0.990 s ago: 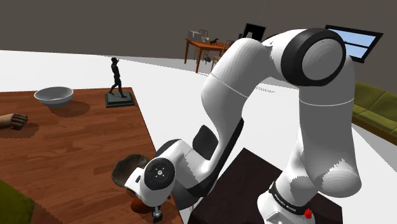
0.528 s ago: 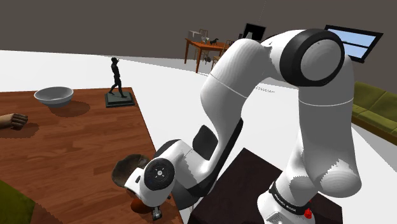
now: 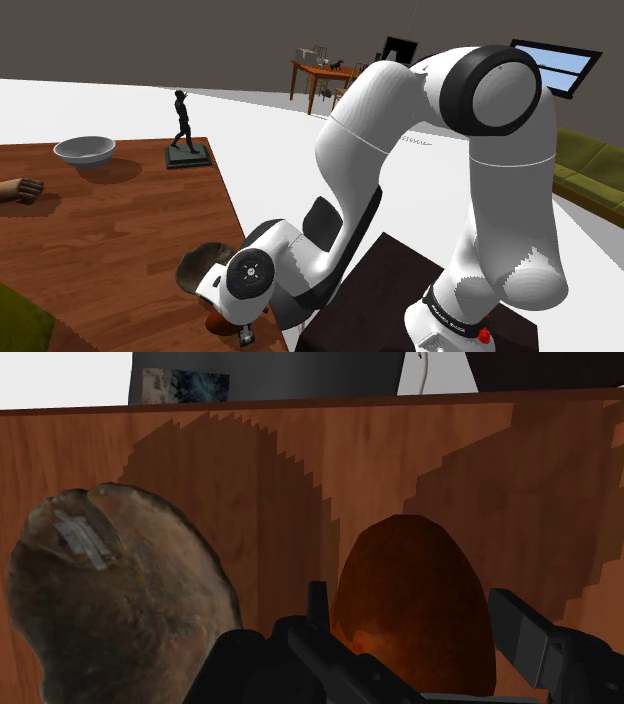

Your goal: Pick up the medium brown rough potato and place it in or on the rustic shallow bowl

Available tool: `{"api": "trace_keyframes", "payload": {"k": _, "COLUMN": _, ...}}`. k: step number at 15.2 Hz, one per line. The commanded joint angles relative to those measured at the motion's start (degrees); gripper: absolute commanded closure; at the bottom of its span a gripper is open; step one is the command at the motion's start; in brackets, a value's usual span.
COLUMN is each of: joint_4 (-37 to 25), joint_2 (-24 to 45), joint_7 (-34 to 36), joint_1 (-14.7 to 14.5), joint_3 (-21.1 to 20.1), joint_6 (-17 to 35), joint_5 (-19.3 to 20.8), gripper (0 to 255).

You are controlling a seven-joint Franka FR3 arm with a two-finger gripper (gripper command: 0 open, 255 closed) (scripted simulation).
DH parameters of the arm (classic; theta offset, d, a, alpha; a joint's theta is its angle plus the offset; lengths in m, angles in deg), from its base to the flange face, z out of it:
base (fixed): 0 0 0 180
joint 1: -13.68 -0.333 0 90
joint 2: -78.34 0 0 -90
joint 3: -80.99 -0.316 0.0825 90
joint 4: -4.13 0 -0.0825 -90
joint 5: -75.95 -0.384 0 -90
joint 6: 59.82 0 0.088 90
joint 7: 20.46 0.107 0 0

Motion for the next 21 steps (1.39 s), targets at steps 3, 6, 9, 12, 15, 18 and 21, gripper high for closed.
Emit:
{"api": "trace_keyframes", "payload": {"k": 3, "joint_4": 0.8, "joint_2": -1.6, "joint_7": -1.6, "joint_1": 0.7, "joint_3": -0.9, "joint_6": -0.4, "joint_5": -1.8, "gripper": 255}}
{"api": "trace_keyframes", "payload": {"k": 6, "joint_4": 1.8, "joint_2": -4.2, "joint_7": -4.1, "joint_1": 1.7, "joint_3": -2.3, "joint_6": -1.1, "joint_5": -4.6, "gripper": 255}}
{"api": "trace_keyframes", "payload": {"k": 9, "joint_4": 2.8, "joint_2": -6.7, "joint_7": -6.6, "joint_1": 2.7, "joint_3": -3.7, "joint_6": -1.7, "joint_5": -7.6, "gripper": 255}}
{"api": "trace_keyframes", "payload": {"k": 12, "joint_4": 3.6, "joint_2": -9.2, "joint_7": -9.3, "joint_1": 3.8, "joint_3": -5.1, "joint_6": -2.5, "joint_5": -10.7, "gripper": 255}}
{"api": "trace_keyframes", "payload": {"k": 15, "joint_4": 4.3, "joint_2": -11.7, "joint_7": -12.0, "joint_1": 4.7, "joint_3": -6.5, "joint_6": -3.3, "joint_5": -13.9, "gripper": 255}}
{"api": "trace_keyframes", "payload": {"k": 18, "joint_4": 4.9, "joint_2": -14.2, "joint_7": -14.9, "joint_1": 5.6, "joint_3": -7.8, "joint_6": -4.1, "joint_5": -17.2, "gripper": 255}}
{"api": "trace_keyframes", "payload": {"k": 21, "joint_4": 5.4, "joint_2": -16.7, "joint_7": -17.7, "joint_1": 6.4, "joint_3": -9.0, "joint_6": -5.1, "joint_5": -20.6, "gripper": 255}}
